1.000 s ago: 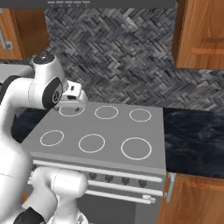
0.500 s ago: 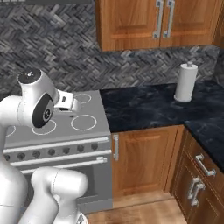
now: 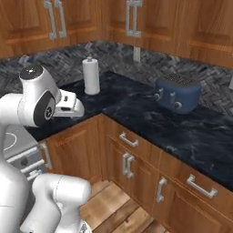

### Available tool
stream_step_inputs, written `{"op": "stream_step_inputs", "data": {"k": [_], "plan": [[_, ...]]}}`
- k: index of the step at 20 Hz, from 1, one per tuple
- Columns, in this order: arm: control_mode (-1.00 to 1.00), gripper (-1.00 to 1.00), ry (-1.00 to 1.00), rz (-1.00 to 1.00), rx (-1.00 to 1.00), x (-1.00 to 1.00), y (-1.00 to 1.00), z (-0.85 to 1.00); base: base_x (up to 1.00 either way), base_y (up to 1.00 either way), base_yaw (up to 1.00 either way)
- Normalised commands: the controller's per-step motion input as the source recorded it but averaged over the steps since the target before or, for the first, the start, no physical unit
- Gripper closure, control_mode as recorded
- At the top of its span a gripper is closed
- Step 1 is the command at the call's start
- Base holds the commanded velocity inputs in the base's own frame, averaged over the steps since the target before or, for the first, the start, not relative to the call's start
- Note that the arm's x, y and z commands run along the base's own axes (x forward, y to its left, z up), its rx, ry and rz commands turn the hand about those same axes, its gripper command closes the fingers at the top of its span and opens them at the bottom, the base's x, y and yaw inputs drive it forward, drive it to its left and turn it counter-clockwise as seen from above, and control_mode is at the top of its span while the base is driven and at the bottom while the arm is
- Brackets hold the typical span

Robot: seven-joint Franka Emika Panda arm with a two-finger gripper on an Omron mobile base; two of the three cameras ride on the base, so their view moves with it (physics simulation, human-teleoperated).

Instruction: Navigate to the sink.

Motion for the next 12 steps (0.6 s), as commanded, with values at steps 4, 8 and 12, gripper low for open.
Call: {"op": "stream_step_inputs", "data": {"k": [4,8,12], "plan": [[1.00,-1.00,0.00,0.00,0.00,0.00,0.00,0.00,0.00,-0.17,-0.99],[1.00,-1.00,0.00,0.00,0.00,0.00,0.00,0.00,0.00,-0.19,-0.99],[1.00,-1.00,0.00,0.00,0.00,0.00,0.00,0.00,0.00,-0.32,-0.96]]}}
